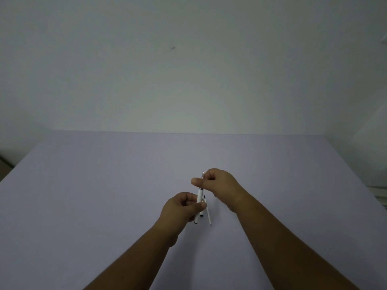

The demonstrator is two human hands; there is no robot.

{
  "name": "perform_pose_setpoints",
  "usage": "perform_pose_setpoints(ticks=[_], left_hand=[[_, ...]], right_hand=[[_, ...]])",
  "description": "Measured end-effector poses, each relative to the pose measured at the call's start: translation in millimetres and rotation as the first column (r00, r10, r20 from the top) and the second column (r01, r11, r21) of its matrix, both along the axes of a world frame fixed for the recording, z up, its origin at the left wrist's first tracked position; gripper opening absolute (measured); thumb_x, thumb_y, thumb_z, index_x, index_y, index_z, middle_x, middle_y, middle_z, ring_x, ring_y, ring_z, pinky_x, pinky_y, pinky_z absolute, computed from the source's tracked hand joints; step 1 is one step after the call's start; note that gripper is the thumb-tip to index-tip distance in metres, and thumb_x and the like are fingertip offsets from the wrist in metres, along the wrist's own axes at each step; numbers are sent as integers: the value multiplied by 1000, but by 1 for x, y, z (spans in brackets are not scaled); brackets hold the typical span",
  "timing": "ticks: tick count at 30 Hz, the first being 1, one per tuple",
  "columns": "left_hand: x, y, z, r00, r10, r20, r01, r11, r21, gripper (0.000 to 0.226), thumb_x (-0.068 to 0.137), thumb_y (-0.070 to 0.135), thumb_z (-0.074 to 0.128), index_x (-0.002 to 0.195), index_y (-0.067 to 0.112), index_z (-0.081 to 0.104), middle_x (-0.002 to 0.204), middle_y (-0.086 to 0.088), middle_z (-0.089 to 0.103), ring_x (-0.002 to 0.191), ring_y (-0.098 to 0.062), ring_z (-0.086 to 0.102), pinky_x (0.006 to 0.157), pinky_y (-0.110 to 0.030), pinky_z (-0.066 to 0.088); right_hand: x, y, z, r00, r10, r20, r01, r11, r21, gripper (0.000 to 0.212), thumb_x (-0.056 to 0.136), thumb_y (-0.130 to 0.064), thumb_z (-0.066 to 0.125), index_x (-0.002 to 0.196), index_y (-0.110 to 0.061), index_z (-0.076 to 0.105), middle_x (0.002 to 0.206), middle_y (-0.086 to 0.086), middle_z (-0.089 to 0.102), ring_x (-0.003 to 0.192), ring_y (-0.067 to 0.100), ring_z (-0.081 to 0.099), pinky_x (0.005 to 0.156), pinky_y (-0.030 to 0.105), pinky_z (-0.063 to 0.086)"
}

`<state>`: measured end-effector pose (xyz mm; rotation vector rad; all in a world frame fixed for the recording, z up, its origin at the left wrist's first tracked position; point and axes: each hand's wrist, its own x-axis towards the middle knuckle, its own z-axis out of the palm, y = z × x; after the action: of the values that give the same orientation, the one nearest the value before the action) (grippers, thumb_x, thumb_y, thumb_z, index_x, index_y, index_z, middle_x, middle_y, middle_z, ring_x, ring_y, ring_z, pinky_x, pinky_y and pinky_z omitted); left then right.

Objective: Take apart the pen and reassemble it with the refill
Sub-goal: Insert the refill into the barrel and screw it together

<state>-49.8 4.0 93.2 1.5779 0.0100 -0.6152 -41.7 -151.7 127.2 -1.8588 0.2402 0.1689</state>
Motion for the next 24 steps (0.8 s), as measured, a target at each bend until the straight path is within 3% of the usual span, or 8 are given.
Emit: perform_pose_setpoints(ticks=[4,6,8,12,15,17,21,24], left_hand=[[3,3,0,1000,12,-12,-12,1000,-19,12,76,18,75,80,11,68,51,9,65,49,-4,63,51,-16,52],[4,2,0,1000,8,-2,-8,1000,4,13,76,18,75,82,10,68,50,9,65,49,-3,63,53,-18,53],[4,0,0,1000,-3,-7,3,1000,8,13,76,19,75,83,10,68,51,10,65,50,-3,63,53,-17,52],[5,1,0,1000,3,-12,-3,1000,-14,12,77,19,74,83,10,70,52,9,66,49,-3,63,51,-15,51],[7,0,0,1000,-4,10,3,1000,12,12,77,19,74,83,10,70,52,9,66,50,-2,63,52,-15,51],[7,-3,1,1000,-2,14,2,1000,19,14,76,20,75,84,9,70,51,9,65,49,-2,62,52,-15,51],[10,-2,2,1000,14,26,-14,1000,18,11,75,20,76,81,12,72,53,8,63,49,-3,60,53,-17,51],[10,-3,2,999,13,53,-15,999,49,8,74,20,76,78,14,72,55,6,61,51,-6,58,56,-21,53]], right_hand=[[-1,-7,0,998,70,-1,-68,982,174,11,85,-37,61,89,-33,70,91,-12,69,83,6,57,67,23,45],[-1,-6,-1,999,35,7,-35,990,133,7,82,-34,66,79,-28,69,81,-13,69,81,6,59,67,23,44],[1,-3,-3,1000,-14,-21,16,997,82,24,74,-41,72,70,-21,60,74,-8,63,76,11,56,66,26,44],[-1,-8,-5,998,59,-22,-52,973,227,10,84,-34,63,91,-29,69,94,-9,72,89,10,59,71,25,45],[0,-7,-5,1000,19,-9,-17,980,197,8,83,-30,66,81,-23,69,81,-8,71,80,10,59,69,24,46],[2,-4,-6,999,-37,-28,41,987,153,21,77,-36,71,72,-19,61,76,-4,64,76,13,55,68,26,46],[3,-14,-4,999,34,6,-34,960,280,11,85,-30,63,93,-28,70,93,-9,73,94,12,62,75,25,47],[5,-11,-5,999,-34,15,30,974,225,8,80,-28,70,76,-22,66,76,-8,69,80,13,61,70,25,47]])
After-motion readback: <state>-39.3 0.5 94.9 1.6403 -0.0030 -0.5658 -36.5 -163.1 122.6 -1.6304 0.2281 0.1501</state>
